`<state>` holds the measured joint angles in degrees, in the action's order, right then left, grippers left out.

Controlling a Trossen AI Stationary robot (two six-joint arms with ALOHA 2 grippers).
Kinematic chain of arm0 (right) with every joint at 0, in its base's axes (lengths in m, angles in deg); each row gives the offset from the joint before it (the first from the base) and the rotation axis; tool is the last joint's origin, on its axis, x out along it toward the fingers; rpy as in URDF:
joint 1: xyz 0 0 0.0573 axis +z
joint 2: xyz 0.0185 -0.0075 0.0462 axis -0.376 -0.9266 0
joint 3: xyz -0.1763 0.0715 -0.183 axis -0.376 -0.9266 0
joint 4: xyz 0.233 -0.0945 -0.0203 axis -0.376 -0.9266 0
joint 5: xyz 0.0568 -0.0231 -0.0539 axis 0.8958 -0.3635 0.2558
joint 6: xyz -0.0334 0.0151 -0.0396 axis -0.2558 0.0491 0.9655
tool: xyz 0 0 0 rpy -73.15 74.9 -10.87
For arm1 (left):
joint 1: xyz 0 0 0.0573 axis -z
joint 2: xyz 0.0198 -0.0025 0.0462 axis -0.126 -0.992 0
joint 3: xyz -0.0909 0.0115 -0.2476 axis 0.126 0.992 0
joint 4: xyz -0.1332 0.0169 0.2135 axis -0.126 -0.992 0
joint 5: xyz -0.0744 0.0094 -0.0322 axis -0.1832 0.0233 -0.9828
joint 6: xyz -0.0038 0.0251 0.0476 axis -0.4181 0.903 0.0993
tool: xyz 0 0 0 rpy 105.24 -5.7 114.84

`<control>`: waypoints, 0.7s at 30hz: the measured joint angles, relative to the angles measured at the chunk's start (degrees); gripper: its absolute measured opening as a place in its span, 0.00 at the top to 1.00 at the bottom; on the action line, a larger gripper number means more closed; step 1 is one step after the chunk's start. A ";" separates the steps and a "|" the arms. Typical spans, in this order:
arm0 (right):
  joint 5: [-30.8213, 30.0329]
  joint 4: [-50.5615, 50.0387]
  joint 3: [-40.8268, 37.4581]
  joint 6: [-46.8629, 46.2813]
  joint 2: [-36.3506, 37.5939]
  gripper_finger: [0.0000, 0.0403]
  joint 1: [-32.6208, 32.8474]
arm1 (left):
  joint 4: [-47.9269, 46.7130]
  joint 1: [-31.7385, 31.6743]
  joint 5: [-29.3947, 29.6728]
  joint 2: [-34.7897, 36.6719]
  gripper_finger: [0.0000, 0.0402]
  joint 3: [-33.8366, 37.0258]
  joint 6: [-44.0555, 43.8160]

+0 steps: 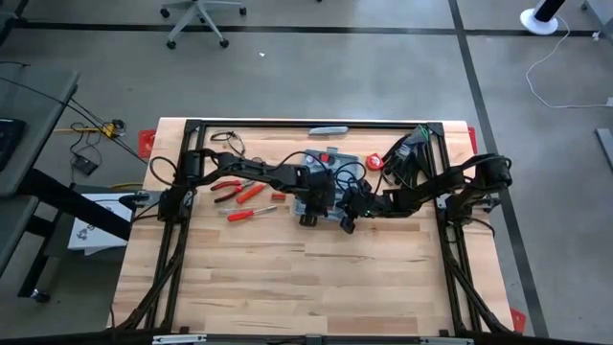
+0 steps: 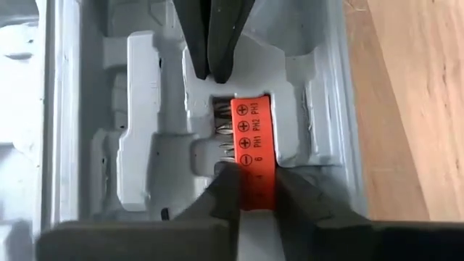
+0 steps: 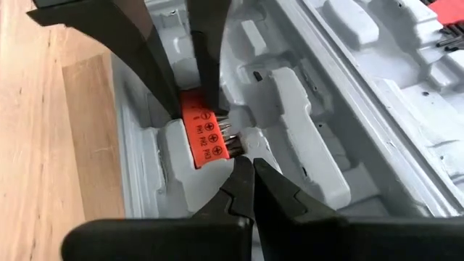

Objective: Prefit tool cases

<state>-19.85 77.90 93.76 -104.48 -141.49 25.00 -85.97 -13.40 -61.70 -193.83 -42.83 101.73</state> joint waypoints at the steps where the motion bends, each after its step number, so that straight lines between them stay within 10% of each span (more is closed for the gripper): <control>1: -0.45 -0.05 0.02 0.00 0.42 1.00 0.26 | -0.02 0.00 0.07 0.00 0.91 0.00 -0.12; 21: -9.62 -12.49 -0.02 -3.63 9.77 1.00 7.43 | 2.03 1.08 6.48 5.27 0.92 0.83 0.66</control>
<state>-29.47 65.41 93.74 -108.10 -131.71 32.44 -83.95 -12.32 -55.22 -188.56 -42.00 102.39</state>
